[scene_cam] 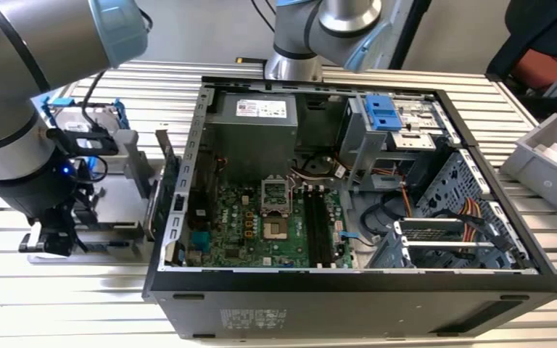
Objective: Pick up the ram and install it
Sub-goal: 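Pick up the ram and move it above insertion slot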
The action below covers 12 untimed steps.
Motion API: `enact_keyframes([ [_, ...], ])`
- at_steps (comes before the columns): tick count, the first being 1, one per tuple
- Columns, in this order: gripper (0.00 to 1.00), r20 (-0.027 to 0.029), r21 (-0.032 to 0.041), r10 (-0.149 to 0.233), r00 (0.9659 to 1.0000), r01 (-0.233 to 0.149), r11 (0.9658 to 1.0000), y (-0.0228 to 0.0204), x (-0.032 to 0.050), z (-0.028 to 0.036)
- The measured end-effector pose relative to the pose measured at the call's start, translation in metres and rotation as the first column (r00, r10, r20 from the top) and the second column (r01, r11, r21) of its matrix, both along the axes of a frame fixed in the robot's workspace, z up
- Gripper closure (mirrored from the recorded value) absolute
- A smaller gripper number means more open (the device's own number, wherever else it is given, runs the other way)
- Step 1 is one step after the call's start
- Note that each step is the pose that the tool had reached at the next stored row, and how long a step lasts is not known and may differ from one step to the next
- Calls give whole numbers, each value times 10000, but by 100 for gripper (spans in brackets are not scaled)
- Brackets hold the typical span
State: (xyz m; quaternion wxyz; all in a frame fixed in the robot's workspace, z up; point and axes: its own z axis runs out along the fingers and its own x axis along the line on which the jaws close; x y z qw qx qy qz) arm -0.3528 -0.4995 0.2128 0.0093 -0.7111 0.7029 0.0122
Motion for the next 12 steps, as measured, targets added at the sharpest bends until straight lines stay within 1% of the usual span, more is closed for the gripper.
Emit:
enact_keyframes([
  [3, 0, 0, 0, 0, 10000, 0, 10000, -7, 1, -18],
  [9, 0, 1, 1, 0, 10000, 0, 10000, -48, 0, -50],
  [12, 0, 1, 1, -2, 10000, 2, 10000, -55, 0, -73],
])
